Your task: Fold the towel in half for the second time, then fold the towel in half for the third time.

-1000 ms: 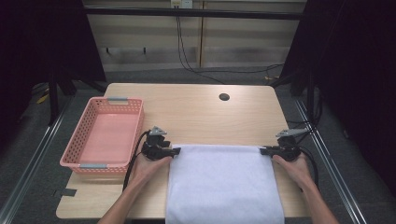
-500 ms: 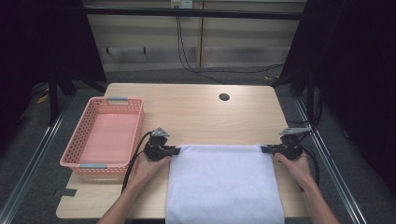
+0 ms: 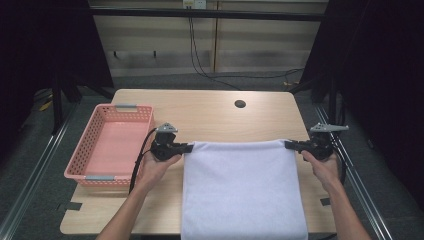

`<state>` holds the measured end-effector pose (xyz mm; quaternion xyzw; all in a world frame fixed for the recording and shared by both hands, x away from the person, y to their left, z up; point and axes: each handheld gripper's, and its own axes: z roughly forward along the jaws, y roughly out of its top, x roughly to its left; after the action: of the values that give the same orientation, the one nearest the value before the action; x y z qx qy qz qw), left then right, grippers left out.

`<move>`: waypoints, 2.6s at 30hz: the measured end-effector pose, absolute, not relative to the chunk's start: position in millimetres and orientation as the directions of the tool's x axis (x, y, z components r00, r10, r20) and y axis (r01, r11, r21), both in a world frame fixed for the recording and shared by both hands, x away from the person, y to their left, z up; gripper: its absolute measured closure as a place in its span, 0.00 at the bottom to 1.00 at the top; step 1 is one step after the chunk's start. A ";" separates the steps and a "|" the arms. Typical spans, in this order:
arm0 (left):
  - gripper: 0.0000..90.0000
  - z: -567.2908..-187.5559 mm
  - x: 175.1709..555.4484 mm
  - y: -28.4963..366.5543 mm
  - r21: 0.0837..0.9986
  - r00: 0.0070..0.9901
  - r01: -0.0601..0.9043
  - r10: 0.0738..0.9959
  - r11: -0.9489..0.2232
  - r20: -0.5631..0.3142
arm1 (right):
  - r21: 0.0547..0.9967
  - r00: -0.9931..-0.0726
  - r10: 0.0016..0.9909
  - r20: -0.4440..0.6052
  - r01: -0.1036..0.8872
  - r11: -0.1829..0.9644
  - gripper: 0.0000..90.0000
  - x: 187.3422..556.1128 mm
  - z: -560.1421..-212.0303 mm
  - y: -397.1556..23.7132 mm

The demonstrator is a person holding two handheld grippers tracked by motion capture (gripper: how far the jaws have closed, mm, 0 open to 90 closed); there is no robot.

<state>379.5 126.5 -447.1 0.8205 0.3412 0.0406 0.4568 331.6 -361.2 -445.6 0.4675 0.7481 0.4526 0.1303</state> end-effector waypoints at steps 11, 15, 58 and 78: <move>0.95 -406.0 404.2 117.0 0.829 0.756 0.470 0.623 -0.303 -0.201 | 0.832 -0.504 0.842 0.192 0.538 0.133 0.96 355.6 -410.1 -367.0; 0.95 -390.5 412.5 114.5 0.854 0.754 0.430 0.637 -0.293 -0.162 | 0.852 -0.485 0.852 0.195 0.514 0.097 0.96 365.3 -394.5 -371.0; 0.70 -463.0 218.4 165.7 0.792 0.899 0.408 0.352 -0.454 -0.261 | 0.790 -0.653 0.713 0.254 0.566 0.236 0.65 130.7 -456.7 -366.6; 0.68 -497.9 302.6 121.5 0.718 0.837 0.499 0.485 -0.484 -0.255 | 0.652 -0.632 0.761 0.146 0.640 0.406 0.56 200.7 -488.4 -276.2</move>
<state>302.6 121.5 -497.9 0.8615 0.2856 -0.0085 0.4198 200.7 -276.2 -488.4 0.4199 0.8340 0.3472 0.0873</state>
